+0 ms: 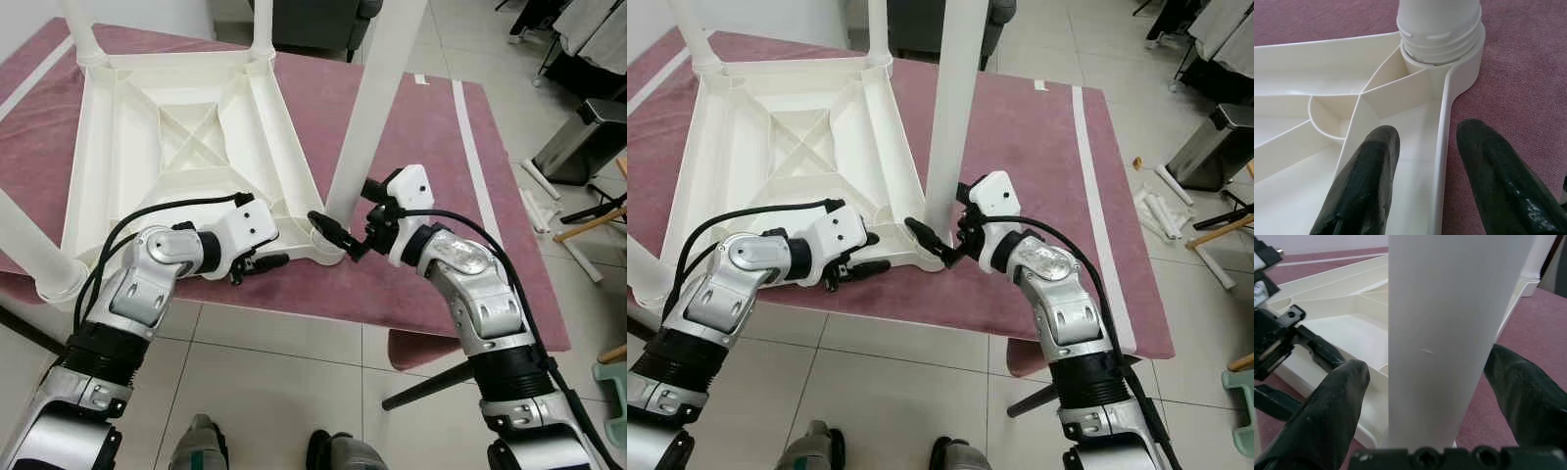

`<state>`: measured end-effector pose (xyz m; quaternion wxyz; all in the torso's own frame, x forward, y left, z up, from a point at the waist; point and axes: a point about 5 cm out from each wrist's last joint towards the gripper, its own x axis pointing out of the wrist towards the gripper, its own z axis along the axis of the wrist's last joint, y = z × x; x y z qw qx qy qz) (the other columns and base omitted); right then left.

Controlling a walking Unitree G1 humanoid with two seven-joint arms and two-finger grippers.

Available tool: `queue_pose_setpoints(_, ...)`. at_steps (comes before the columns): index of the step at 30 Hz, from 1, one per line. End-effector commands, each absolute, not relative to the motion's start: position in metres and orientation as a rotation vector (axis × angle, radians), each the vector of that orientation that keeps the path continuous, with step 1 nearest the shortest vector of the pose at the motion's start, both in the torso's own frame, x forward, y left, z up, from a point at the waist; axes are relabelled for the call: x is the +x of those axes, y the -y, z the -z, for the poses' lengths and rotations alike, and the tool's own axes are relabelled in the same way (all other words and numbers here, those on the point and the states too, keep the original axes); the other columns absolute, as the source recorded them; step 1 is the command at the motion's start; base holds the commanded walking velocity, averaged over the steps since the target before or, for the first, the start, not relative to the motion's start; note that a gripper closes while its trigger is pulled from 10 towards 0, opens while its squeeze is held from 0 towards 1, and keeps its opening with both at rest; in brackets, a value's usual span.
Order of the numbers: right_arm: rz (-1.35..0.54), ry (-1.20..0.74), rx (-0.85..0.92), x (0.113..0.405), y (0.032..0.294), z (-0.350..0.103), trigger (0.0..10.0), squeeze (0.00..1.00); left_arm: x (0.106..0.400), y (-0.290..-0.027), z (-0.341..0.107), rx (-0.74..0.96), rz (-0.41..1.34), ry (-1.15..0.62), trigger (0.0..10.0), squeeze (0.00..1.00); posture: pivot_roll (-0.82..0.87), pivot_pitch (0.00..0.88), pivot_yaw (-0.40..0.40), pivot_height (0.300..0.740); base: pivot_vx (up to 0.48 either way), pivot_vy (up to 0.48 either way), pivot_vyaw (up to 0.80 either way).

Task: Building children table

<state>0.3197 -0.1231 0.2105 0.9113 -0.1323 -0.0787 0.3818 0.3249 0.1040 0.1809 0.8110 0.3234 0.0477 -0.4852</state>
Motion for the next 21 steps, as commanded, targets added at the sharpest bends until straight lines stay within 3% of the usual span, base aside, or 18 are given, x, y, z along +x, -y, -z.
queue_pose_setpoints(1, -0.806, 0.154, -0.284, 0.323, 0.127, -0.211, 10.0, 0.0, 0.329, -0.098, -0.178, 0.717, 1.045, -0.101, 6.4, 0.0, 0.1, 0.15, -0.02, 0.74, 0.0, 0.0, 0.0)
queue_pose_setpoints(3, -0.829, 0.142, -0.298, 0.328, 0.128, -0.211, 10.0, 0.0, 0.333, -0.093, -0.174, 0.734, 1.081, -0.124, 1.6, 0.0, 0.09, 0.159, -0.008, 0.74, 0.0, 0.0, 0.0)
queue_pose_setpoints(5, -0.836, 0.14, -0.303, 0.33, 0.128, -0.211, 10.0, 0.0, 0.333, -0.091, -0.172, 0.74, 1.099, -0.136, 1.7, 0.0, 0.09, 0.161, -0.005, 0.74, 0.0, 0.0, 0.0)
queue_pose_setpoints(6, -0.84, 0.139, -0.307, 0.331, 0.128, -0.212, 10.0, 0.0, 0.332, -0.09, -0.17, 0.747, 1.108, -0.144, 1.1, 0.0, 0.09, 0.163, -0.004, 0.74, 0.0, 0.0, 0.0)
queue_pose_setpoints(8, -0.842, 0.139, -0.311, 0.333, 0.127, -0.212, 10.0, 0.0, 0.333, -0.09, -0.168, 0.752, 1.111, -0.149, 0.9, 0.0, 0.09, 0.167, -0.003, 0.74, 0.0, 0.0, 0.0)
queue_pose_setpoints(9, -0.843, 0.14, -0.313, 0.334, 0.127, -0.213, 10.0, 0.0, 0.334, -0.089, -0.167, 0.748, 1.111, -0.153, 0.0, 0.0, 0.09, 0.169, -0.003, 0.74, 0.0, 0.0, 0.0)
queue_pose_setpoints(21, -0.882, 0.144, -0.337, 0.342, 0.127, -0.22, 10.0, 0.0, 0.339, -0.092, -0.162, 0.793, 1.12, -0.16, 0.0, 0.0, 0.1, 0.178, -0.011, 0.74, 0.0, 0.0, 0.0)
